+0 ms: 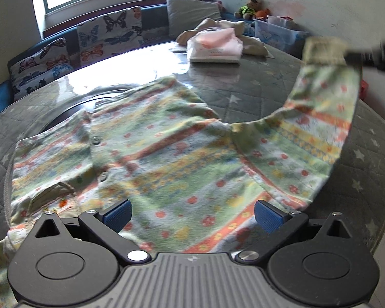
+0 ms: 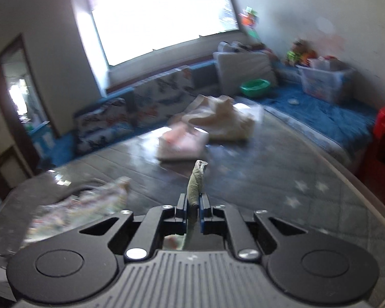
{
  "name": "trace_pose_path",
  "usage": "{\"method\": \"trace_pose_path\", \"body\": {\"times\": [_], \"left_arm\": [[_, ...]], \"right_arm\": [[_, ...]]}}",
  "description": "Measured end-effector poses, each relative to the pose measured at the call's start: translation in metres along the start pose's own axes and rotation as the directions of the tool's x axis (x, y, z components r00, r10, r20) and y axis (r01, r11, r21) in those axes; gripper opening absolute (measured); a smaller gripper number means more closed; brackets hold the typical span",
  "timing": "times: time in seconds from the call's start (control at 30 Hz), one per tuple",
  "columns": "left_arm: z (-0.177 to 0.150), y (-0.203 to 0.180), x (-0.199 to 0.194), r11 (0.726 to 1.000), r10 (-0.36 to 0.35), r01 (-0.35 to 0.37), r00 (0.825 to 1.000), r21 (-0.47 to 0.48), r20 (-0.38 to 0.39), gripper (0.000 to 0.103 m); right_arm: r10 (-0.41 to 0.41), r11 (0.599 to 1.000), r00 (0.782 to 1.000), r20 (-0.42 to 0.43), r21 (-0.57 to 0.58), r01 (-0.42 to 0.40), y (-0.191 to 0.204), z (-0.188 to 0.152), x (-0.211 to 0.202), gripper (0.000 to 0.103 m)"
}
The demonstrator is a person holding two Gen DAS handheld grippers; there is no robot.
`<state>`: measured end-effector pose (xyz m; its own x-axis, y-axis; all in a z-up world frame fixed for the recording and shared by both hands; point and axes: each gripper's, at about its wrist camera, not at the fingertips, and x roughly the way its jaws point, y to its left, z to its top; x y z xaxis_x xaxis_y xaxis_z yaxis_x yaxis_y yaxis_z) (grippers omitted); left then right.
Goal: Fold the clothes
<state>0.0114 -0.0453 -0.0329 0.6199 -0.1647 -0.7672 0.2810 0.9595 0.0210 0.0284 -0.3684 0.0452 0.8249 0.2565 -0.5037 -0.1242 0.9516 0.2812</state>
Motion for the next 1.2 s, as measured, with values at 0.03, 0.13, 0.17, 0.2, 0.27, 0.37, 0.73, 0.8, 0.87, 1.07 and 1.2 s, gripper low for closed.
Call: {"method": "trace_pose_path", "body": {"times": [0.03,0.13,0.17,0.2,0.27,0.37,0.73,0.8,0.87,1.07,1.2], "left_arm": [[0.000,-0.002,0.001,1.000,-0.005,0.005,1.000,0.005,0.000,0.103],[-0.001,-0.008,0.007,1.000,-0.020,0.020,1.000,0.016,-0.008,0.103],[-0.002,-0.010,0.009,1.000,-0.024,0.024,1.000,0.018,-0.013,0.103],[-0.003,-0.012,0.011,0.999,-0.027,0.027,0.999,0.021,-0.017,0.103],[-0.005,-0.011,0.010,0.999,-0.039,0.039,0.999,0.021,-0.018,0.103],[-0.011,-0.003,0.002,0.998,-0.056,0.056,0.998,0.011,-0.007,0.103],[-0.060,0.112,-0.072,0.966,0.128,-0.107,0.989,-0.236,0.077,0.103],[-0.072,0.134,-0.087,0.946,0.171,-0.144,0.983,-0.291,0.069,0.103],[-0.083,0.151,-0.092,0.925,0.200,-0.170,0.978,-0.340,0.056,0.103],[-0.099,0.173,-0.097,0.894,0.234,-0.203,0.972,-0.400,0.029,0.103],[-0.094,0.173,-0.100,0.898,0.230,-0.195,0.972,-0.394,0.043,0.103]], "right_arm": [[0.027,1.000,1.000,0.007,-0.012,-0.027,0.008,0.005,-0.003,0.008],[0.102,0.994,0.995,0.020,-0.052,-0.101,0.034,0.018,-0.012,0.008],[0.127,0.990,0.992,0.024,-0.068,-0.125,0.044,0.021,-0.015,0.007],[0.145,0.987,0.989,0.025,-0.079,-0.142,0.051,0.024,-0.016,0.007],[0.193,0.977,0.981,0.022,-0.097,-0.190,0.068,0.028,-0.019,0.007],[0.266,0.957,0.964,0.012,-0.124,-0.262,0.097,0.032,-0.021,0.007],[0.448,0.853,0.877,-0.172,-0.213,-0.477,0.201,-0.010,0.014,0.007],[0.449,0.838,0.861,-0.238,-0.222,-0.498,0.215,-0.026,0.026,0.007],[0.444,0.827,0.844,-0.300,-0.225,-0.515,0.226,-0.042,0.037,0.008],[0.424,0.819,0.817,-0.391,-0.220,-0.531,0.225,-0.063,0.045,0.013],[0.383,0.831,0.828,-0.409,-0.239,-0.502,0.204,-0.055,0.044,0.016]]}}
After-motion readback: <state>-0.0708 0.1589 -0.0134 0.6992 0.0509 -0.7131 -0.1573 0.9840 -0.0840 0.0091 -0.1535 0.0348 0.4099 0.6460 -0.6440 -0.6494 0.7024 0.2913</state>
